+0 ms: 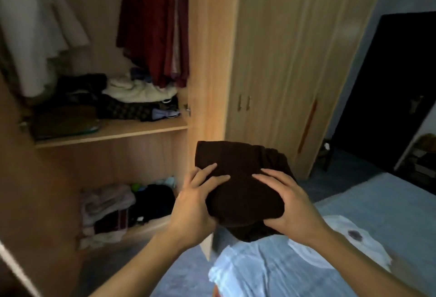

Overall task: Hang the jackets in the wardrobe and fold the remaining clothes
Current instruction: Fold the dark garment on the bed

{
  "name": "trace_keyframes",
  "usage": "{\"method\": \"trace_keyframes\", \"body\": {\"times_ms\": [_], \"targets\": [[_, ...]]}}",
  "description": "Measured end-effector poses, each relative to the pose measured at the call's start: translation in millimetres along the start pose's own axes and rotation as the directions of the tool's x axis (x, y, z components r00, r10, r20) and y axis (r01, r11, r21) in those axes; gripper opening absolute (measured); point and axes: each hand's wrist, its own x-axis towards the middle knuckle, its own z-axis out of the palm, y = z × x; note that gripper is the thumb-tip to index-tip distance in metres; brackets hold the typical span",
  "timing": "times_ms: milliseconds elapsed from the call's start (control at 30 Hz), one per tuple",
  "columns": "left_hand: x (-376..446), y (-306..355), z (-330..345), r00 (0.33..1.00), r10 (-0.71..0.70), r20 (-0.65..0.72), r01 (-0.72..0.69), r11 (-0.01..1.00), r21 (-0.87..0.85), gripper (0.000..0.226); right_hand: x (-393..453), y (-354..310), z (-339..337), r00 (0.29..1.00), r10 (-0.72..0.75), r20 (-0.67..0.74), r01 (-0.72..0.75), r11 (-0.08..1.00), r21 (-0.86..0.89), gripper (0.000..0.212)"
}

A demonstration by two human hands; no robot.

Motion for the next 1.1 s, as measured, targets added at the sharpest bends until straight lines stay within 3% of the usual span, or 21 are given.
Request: {"method": "trace_keyframes", "body": {"times_ms": [133, 367, 667, 1100], "targets": [[-28.5, -73.4, -35.8, 0.987, -0.158, -0.017, 0.158, 0.987, 0.029, 0.085, 51.9, -39.8, 68.2, 0.993, -0.073, 0.098, 0.067, 0.996, 0.059, 0.083], [-43.1, -162.4, -77.2, 0.944, -0.313, -0.105, 0.322, 0.943, 0.078, 0.086, 131.0, -72.8, 160.8, 0.962, -0.183, 0.201, 0.152, 0.975, 0.161, 0.083], [10.1, -238.8, -72.4, 0.844, -0.509, -0.169, 0.532, 0.835, 0.14, 0.095, 244.4, -40.9, 246.6, 0.909, -0.302, 0.287, 0.212, 0.928, 0.306, 0.084], [70.2, -337.0, -80.8, 0.718, -0.637, -0.281, 0.685, 0.718, 0.124, 0.091, 385.6, -29.1, 343.1, 0.793, -0.461, 0.397, 0.305, 0.866, 0.397, 0.085]]}}
